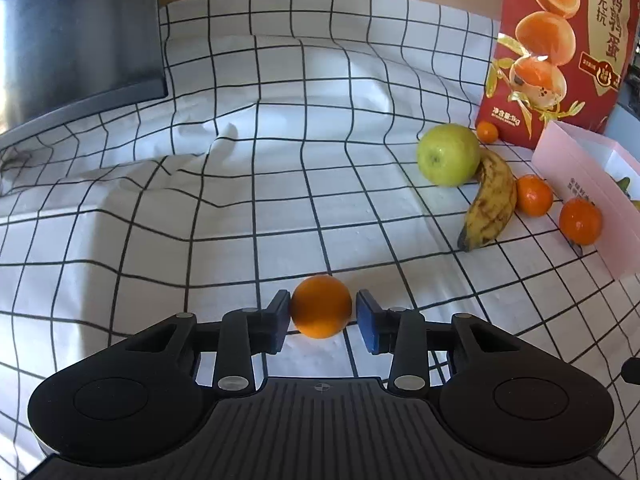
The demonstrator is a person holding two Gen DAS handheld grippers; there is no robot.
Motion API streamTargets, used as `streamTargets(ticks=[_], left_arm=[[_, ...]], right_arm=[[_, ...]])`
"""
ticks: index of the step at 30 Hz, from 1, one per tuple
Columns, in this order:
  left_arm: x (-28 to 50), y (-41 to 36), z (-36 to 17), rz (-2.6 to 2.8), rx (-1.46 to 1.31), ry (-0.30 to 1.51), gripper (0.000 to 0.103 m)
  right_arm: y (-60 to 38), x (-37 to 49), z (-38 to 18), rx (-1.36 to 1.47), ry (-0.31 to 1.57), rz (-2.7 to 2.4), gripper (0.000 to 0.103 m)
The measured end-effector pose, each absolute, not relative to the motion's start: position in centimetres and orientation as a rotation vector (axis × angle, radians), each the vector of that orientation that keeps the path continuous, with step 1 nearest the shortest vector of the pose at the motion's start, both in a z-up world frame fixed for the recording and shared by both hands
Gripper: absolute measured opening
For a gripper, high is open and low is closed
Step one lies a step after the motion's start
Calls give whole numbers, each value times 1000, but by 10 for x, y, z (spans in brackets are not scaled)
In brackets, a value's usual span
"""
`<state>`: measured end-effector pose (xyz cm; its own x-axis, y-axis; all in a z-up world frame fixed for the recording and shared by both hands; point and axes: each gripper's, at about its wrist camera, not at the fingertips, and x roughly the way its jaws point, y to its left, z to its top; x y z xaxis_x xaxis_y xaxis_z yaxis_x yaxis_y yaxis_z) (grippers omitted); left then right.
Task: Organize fruits
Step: 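Reach the right tool toward the second banana while the left holds its tangerine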
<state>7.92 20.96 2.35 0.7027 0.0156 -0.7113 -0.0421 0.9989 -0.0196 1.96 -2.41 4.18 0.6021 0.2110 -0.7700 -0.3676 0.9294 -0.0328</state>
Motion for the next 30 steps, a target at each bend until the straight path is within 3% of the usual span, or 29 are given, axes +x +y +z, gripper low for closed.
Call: streamTargets(ticks=[9, 21, 27, 30], left_arm=[[58, 204, 33, -38, -207, 783, 37], [14, 187, 29, -92, -290, 812, 37], [0, 206, 33, -30, -312, 810, 37], [-4, 218, 33, 2, -335, 812, 37]], right_arm=[[-27, 41, 46, -93, 885, 334, 63], [5, 160, 47, 316, 995, 264, 63], [34, 197, 19, 280, 1036, 143, 65], [38, 202, 18, 228, 1018, 141, 58]])
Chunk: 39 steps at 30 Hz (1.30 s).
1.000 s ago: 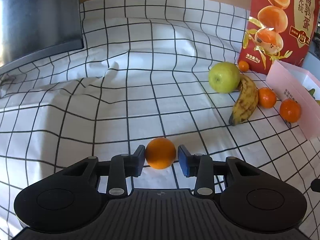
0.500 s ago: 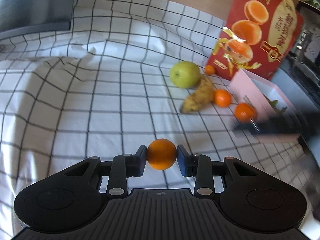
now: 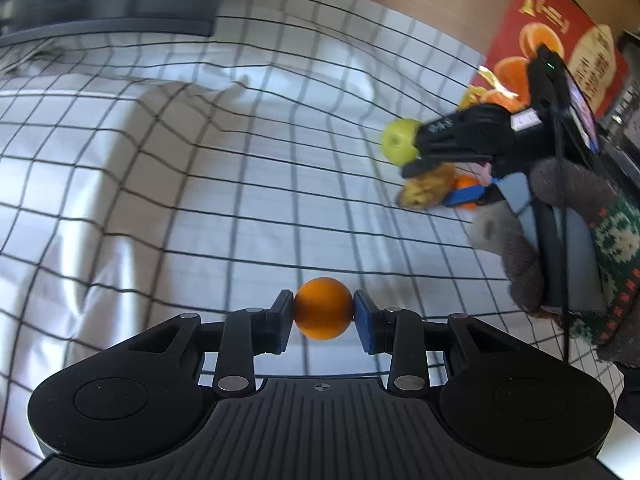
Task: Organize fruits
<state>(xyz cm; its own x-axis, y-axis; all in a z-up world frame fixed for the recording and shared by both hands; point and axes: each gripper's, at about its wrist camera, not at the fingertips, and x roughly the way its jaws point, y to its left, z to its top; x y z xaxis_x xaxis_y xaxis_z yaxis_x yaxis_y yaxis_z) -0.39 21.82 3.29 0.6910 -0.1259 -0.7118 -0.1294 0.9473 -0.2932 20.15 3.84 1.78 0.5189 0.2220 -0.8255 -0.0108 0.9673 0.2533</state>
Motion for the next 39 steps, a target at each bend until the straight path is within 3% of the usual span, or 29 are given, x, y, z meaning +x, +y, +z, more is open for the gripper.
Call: streamTargets(ticks=[8, 19, 23, 39], left_arm=[[9, 222, 25, -10, -372, 836, 37], [29, 190, 23, -122, -331, 852, 37], [33, 179, 23, -152, -315, 854, 37], [29, 178, 20, -148, -285, 866, 37]], right_arm=[[18, 179, 22, 197, 1026, 257, 49], [-22, 115, 30, 201, 1095, 374, 47], [-30, 95, 38, 146, 1064, 392, 38], [-6, 92, 45, -109, 933, 409, 45]])
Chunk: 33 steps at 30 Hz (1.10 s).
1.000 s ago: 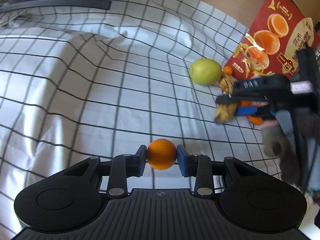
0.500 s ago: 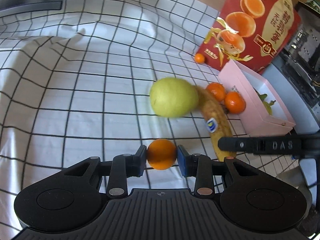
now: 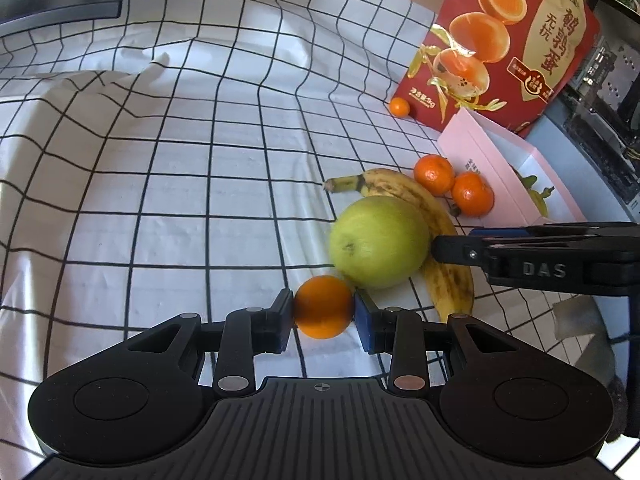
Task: Organize fruits
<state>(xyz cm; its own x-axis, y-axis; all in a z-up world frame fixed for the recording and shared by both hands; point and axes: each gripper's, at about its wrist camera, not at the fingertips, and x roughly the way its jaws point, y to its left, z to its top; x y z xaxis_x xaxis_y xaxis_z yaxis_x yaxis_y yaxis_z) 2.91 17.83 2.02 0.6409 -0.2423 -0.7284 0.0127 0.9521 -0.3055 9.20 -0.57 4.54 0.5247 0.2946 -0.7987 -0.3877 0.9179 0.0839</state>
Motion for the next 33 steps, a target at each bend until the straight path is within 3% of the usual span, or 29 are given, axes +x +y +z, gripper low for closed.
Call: streamTargets(ticks=[11, 25, 33], left_arm=[[22, 187, 21, -112, -231, 850, 38], [22, 183, 21, -107, -209, 859, 38], [21, 182, 21, -117, -187, 863, 38]], right_arm=[[7, 89, 52, -138, 858, 400, 51], [-1, 114, 23, -61, 977, 340, 55], [10, 121, 18, -128, 952, 349, 54]])
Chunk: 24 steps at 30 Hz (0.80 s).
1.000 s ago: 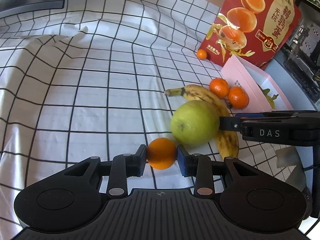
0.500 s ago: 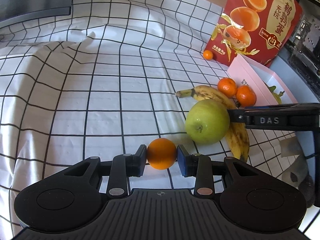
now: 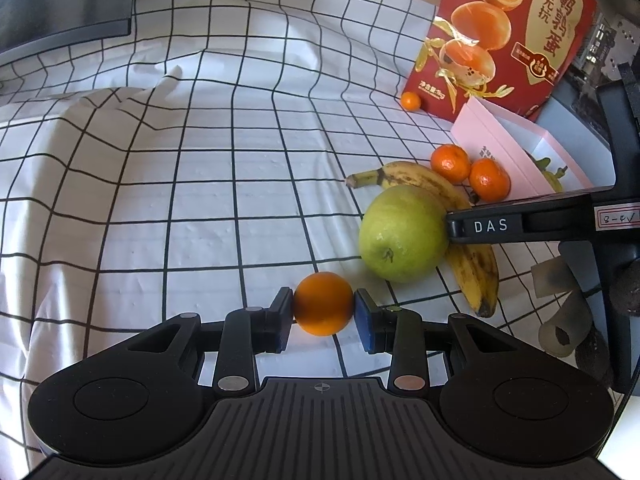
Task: Organize fruits
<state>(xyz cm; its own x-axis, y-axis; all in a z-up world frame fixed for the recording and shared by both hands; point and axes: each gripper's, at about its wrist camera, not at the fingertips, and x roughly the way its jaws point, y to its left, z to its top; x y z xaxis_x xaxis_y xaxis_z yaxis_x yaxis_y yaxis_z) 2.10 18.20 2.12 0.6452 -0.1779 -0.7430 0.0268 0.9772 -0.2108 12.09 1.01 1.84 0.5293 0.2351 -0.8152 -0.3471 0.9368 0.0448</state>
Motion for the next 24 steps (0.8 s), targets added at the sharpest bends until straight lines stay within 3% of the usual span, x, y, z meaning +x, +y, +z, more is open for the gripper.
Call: streamTargets(ticks=[11, 24], left_arm=[[34, 180, 68, -182, -142, 762, 38], [69, 142, 65, -284, -1, 783, 42]], right_arm=[[4, 111, 18, -118, 937, 367, 55], [-34, 61, 42, -55, 871, 374, 61]])
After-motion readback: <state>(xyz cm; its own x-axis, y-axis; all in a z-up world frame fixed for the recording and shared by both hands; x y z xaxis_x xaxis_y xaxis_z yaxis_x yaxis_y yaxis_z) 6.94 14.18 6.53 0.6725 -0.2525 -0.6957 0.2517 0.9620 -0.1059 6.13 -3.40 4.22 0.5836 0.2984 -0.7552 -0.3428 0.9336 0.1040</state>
